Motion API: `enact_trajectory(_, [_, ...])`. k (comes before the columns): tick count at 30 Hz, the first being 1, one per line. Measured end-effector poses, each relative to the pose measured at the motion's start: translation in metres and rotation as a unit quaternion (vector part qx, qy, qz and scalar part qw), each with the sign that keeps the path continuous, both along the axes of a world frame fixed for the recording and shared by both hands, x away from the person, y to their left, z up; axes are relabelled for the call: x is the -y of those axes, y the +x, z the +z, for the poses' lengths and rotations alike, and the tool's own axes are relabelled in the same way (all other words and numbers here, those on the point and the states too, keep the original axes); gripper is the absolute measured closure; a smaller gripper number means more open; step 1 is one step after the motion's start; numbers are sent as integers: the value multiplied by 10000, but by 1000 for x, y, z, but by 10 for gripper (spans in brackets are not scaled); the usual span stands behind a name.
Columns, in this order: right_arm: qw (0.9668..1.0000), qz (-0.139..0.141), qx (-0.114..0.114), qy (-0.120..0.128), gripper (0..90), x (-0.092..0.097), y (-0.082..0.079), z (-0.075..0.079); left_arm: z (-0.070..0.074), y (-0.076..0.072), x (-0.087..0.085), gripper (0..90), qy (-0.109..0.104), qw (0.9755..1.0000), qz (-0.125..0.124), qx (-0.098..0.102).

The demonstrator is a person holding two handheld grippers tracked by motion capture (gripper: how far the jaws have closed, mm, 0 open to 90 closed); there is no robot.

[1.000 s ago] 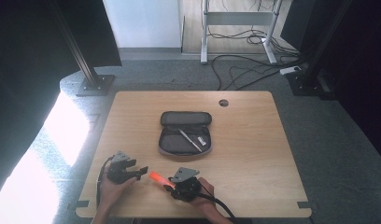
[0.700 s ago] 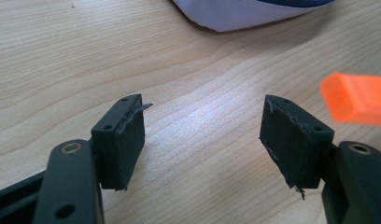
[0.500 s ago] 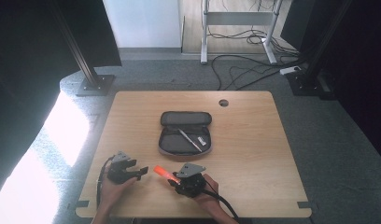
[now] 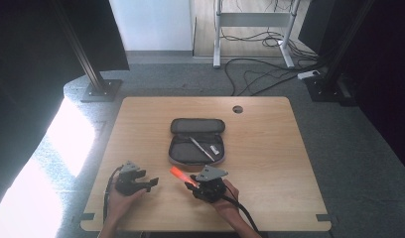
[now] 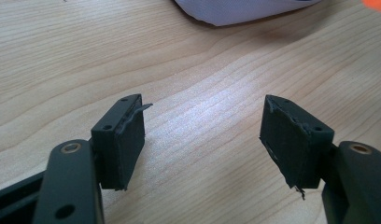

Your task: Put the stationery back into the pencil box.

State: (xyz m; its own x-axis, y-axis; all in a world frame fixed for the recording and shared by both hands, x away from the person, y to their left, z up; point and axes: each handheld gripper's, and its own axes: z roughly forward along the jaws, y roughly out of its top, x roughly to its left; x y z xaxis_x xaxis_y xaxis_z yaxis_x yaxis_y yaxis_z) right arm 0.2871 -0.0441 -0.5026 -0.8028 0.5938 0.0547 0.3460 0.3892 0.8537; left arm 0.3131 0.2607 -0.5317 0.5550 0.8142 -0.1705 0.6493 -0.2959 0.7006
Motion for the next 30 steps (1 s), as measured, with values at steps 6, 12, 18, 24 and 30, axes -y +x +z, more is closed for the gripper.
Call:
enact_trajectory(6, [9999, -98, 12, 45, 659, 5, 3, 3, 0, 0, 0, 313, 9, 10000, -3, 0])
enact_trajectory(12, [9997, -212, 37, 71, 659, 11, 9, 4, -1, 0, 1, 313, 27, 10000, -17, -18])
enact_trajectory(18, [9995, -289, 49, 91, 659, 15, 14, 6, -1, 0, 2, 313, 24, 10000, -17, -32])
enact_trajectory(24, [9992, -377, 36, 114, 659, 18, 21, 5, -2, 0, 3, 313, 36, 10000, -23, -42])
enact_trajectory(30, [9991, -402, 39, 116, 659, 18, 26, 4, -3, 0, 3, 312, 52, 10000, -32, -47])
